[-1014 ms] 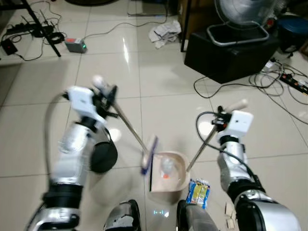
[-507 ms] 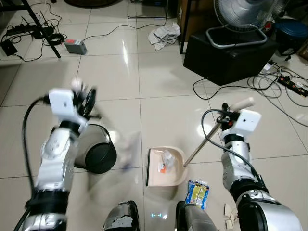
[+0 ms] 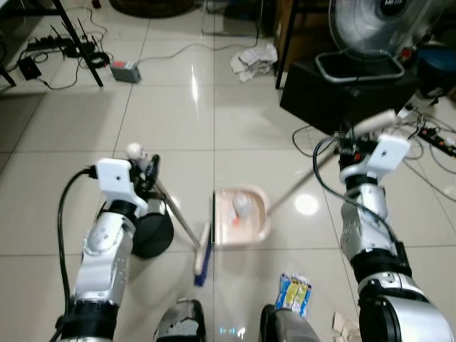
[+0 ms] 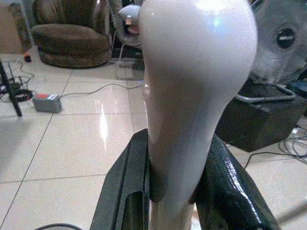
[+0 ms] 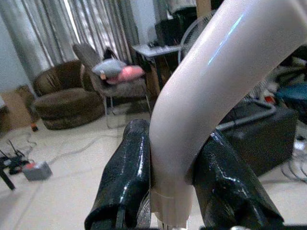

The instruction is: Sweep floor

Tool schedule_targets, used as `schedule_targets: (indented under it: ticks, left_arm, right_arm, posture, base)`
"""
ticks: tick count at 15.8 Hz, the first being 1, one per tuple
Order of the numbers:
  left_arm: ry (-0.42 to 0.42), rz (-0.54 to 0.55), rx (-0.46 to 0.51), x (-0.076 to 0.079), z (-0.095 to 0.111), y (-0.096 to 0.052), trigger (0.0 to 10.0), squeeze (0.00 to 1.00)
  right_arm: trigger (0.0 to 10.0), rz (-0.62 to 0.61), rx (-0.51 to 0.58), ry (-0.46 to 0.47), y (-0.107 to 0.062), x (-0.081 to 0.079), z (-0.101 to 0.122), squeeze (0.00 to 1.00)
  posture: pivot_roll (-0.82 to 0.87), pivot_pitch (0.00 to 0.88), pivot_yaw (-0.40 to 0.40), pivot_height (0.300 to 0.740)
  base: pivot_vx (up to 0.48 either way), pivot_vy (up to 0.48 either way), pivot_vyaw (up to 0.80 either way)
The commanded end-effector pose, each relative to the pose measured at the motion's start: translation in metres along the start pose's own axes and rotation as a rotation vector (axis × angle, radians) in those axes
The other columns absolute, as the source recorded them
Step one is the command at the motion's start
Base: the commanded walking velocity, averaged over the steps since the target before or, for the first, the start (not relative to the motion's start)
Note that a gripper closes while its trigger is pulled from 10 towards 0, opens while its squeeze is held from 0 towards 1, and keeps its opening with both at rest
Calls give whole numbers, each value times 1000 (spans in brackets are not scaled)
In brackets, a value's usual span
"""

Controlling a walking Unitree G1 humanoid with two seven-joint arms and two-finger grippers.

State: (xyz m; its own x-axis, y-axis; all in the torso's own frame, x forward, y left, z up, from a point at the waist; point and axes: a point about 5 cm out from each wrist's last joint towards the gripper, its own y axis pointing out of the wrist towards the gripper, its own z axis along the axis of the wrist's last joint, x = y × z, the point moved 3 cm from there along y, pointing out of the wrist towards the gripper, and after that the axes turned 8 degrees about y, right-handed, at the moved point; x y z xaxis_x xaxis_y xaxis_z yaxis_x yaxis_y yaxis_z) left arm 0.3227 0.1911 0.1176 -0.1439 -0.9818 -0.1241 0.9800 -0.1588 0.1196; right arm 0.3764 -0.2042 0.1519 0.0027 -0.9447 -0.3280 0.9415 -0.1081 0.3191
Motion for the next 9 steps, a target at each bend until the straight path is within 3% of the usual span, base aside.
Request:
schedule_targets:
  ticks: [1,6,9]
  left_arm:
    - [43,3,20,0,6,-5,10000,0]
    - [132,-21,-23,1,1,-20,10000,0]
    - [135,-43,-55,7,-2,-32,10000,0]
  right_arm:
    - [10000,14,26,20,2,0,14,0]
    - [10000,23,34,19,-4,-6,30,0]
    - [10000,11,64,32,-3,-11,51,0]
  posture:
    - [23,87,29,740]
    - [24,110,43,740]
    - [38,112,38,740]
  base:
    - [0,0,0]
    - [0,0,0]
    - [0,0,800]
